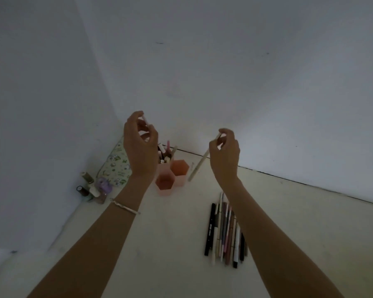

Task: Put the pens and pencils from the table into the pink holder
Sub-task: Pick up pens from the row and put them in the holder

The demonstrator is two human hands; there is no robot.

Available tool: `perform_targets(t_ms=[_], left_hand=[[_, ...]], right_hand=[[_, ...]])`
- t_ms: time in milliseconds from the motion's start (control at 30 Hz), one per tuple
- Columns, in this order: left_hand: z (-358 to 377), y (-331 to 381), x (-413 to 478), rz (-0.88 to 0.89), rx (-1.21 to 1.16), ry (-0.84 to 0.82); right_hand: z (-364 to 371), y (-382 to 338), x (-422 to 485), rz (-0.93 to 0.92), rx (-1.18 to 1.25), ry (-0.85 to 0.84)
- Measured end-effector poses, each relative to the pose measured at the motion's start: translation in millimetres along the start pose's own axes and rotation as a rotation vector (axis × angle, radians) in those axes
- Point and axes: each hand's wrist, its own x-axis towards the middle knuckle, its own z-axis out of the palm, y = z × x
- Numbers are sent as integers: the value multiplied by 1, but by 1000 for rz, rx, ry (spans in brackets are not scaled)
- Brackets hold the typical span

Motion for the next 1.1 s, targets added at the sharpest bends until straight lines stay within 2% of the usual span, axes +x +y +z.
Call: perform_targets(t_ms=[100, 167, 233, 367, 467, 600, 667, 700, 767, 867, 933, 1000, 1100], left_hand=[[1, -23, -13, 37, 175, -165], [-3, -36, -24, 99, 407, -270], [-11, -43, -31, 103, 574, -246], [-23, -40, -28, 47, 489, -124], [-21, -28, -27, -5, 402, -174], [-13, -17, -31, -60, 331, -237], [-8, -8, -37, -58, 318, -257], [-5, -1, -43, -47, 303, -278], [5, 12, -63, -23, 287, -421], [24, 17, -111, 18, 443, -826], [33, 12, -141, -114, 566, -1019], [39, 4, -167, -213, 689, -1137], [43, -7, -196, -249, 790, -1202]], right_hand=[[-1, -24, 4, -85, 113, 121], [1, -36, 3, -133, 176, 186], [4, -45, 1, -192, 231, 225], [22, -54, -8, -336, 210, 165], [43, -47, -18, -397, 76, 39], [60, -28, -30, -554, -211, -237], [56, -20, -33, -476, -211, -262], [50, -18, -32, -415, -176, -212], [34, -11, -27, -290, -123, -87], [4, 4, -20, -180, -127, -27], [-14, 16, -21, -117, -127, -20], [-32, 28, -26, -70, -132, -19], [-54, 45, -34, -38, -163, -25]])
